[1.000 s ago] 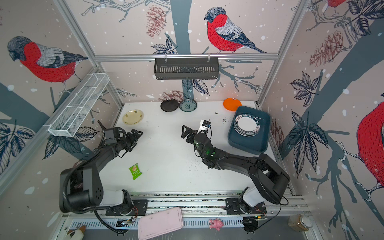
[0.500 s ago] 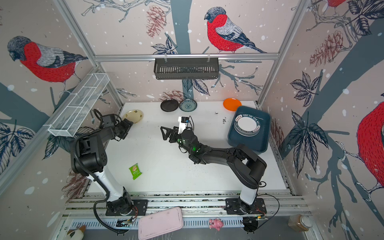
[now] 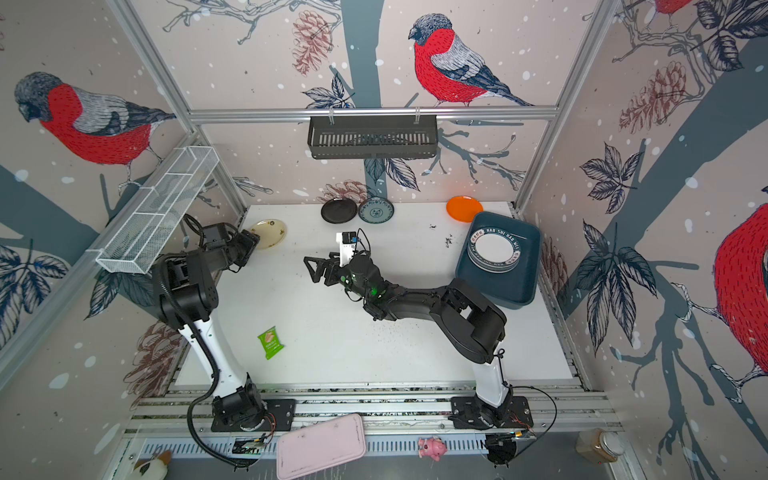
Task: Place the plates into the plastic bin on the countertop
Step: 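Close the left gripper on the cream plate rim and tilt it up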
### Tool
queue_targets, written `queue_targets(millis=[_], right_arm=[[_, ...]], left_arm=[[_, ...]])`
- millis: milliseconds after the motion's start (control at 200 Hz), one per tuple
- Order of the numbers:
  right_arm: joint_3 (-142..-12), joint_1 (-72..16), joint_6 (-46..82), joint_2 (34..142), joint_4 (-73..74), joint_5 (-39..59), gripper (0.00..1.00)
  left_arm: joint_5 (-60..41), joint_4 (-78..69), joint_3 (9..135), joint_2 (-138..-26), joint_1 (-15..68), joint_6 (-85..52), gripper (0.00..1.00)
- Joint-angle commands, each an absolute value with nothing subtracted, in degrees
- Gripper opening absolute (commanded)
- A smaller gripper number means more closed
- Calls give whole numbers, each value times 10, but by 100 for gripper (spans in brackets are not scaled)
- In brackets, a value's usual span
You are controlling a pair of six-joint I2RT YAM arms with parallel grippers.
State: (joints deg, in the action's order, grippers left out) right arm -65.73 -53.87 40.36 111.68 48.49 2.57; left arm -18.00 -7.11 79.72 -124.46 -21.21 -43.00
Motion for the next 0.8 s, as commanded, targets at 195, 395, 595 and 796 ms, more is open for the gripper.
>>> queue_targets(millis=[195,395,595,796], right_arm=[[-627,-502,407,1090,488,-28,99],[-552,-449,426,1008,449,-84,99],[-477,-400,416,868,409,-117,100],[-427,-400,426,781,360,-183,100]], left_arm=[[-167,32,840,-1301,-214,-420,73],[-171,36,852,-1313,-214,-393,69],[-180,15,844,-1315,-214,-392,57],[-196,2,826,-1307,-212,-413,33]])
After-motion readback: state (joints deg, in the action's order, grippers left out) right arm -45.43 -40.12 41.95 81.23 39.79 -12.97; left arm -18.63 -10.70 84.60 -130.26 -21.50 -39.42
